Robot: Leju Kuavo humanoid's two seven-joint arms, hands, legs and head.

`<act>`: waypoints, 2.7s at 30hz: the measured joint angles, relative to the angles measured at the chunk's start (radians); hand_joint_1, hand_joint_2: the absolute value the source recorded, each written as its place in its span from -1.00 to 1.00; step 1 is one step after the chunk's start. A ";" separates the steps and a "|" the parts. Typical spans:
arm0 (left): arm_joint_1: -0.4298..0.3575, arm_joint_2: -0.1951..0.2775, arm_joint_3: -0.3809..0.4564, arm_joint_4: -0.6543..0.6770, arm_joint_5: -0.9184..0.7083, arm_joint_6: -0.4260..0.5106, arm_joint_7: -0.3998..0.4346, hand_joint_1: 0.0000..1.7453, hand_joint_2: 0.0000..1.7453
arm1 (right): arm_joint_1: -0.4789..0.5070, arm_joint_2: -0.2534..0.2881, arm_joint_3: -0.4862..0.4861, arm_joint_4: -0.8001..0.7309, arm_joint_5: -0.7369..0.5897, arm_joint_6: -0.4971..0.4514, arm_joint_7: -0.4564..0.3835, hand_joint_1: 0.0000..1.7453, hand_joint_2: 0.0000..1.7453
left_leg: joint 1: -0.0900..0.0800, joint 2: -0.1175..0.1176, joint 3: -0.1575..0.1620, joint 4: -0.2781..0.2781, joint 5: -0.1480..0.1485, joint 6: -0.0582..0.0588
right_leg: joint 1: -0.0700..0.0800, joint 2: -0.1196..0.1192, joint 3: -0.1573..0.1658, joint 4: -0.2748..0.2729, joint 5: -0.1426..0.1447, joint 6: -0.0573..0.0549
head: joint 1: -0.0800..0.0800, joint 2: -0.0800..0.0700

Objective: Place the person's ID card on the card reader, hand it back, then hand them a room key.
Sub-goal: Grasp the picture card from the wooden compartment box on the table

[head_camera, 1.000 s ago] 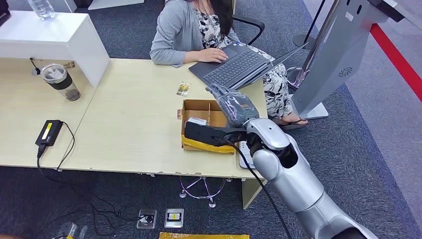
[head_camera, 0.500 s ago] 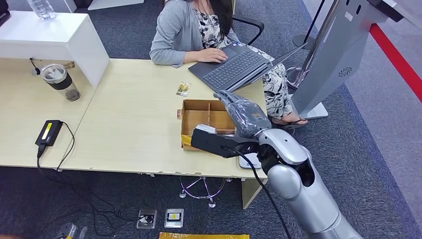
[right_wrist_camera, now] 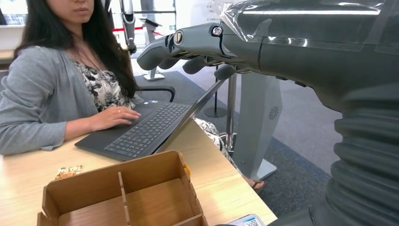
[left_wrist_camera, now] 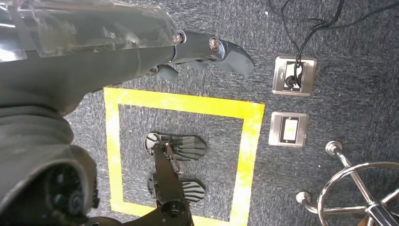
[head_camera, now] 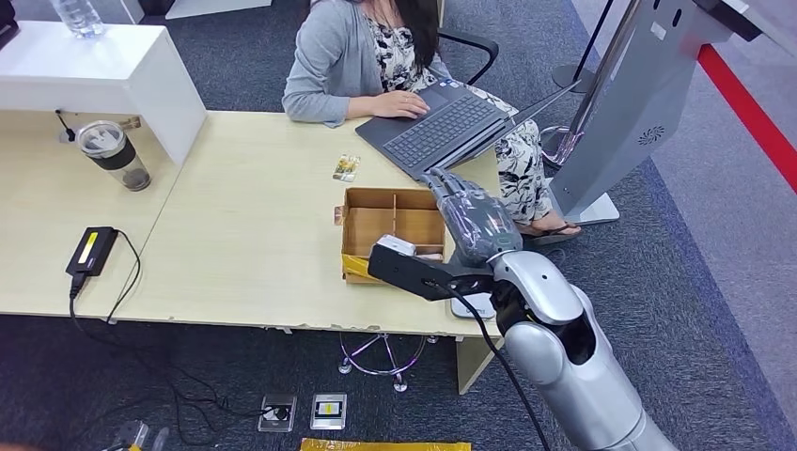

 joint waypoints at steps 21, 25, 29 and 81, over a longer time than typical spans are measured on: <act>-0.012 -0.024 0.000 -0.001 -0.027 0.080 0.067 -1.00 -1.00 | 0.003 -0.001 0.029 0.175 -0.018 -0.187 0.072 -1.00 1.00 | 0.000 -0.001 0.000 0.000 0.000 0.000 | 0.000 0.000 0.000 0.000 0.000 0.000 | 0.000 0.000; -0.014 -0.029 0.000 -0.001 -0.027 0.091 0.072 -1.00 -1.00 | 0.005 -0.001 0.041 0.212 -0.021 -0.214 0.072 -1.00 1.00 | 0.000 -0.001 0.000 0.000 0.000 0.000 | 0.000 0.000 0.000 0.000 0.000 0.000 | 0.000 0.000; -0.015 -0.034 0.000 -0.001 -0.027 0.097 0.075 -1.00 -1.00 | 0.006 -0.001 0.054 0.241 -0.033 -0.226 0.072 -1.00 1.00 | 0.000 -0.001 0.000 0.000 0.000 0.000 | 0.000 0.000 0.000 0.000 0.000 0.000 | 0.000 0.000; -0.044 -0.047 -0.001 -0.013 -0.042 0.102 0.101 -1.00 -1.00 | -0.095 0.055 0.166 0.600 0.005 -0.412 0.036 -1.00 1.00 | 0.000 -0.001 0.000 0.000 0.000 0.000 | 0.000 0.000 0.000 0.000 0.000 0.000 | 0.000 0.000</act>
